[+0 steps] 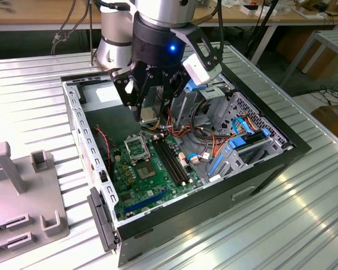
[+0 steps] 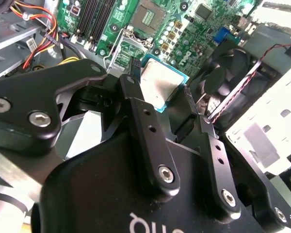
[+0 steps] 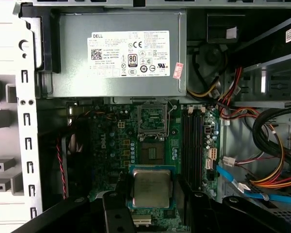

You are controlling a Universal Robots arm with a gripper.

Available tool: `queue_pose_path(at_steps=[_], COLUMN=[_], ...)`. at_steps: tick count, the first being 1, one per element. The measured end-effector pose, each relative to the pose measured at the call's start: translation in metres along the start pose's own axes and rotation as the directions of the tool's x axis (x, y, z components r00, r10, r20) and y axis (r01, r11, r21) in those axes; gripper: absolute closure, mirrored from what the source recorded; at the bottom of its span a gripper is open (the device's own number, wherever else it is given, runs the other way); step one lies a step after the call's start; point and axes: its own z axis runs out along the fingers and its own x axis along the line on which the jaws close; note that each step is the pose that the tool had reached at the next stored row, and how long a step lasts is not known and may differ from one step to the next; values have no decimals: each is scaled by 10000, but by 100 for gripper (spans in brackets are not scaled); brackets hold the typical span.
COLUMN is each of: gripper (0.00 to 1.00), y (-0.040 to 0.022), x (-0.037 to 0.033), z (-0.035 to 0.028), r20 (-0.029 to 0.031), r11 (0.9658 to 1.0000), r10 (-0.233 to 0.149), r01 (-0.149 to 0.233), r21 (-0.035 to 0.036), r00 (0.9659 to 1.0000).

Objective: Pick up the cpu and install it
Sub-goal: 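Place the cpu into insertion slot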

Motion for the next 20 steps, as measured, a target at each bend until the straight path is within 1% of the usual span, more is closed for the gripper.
queue_pose_path(at_steps=[6, 13, 20], gripper=[53, 53, 53], y=[-60, -63, -61], x=[-1, -1, -13], z=[8, 9, 28], r20=[0, -1, 0], r11=[10000, 10000, 10000], r10=[0, 0, -1], r01=[0, 0, 1], r21=[-1, 2, -1], r00=[10000, 10000, 10000])
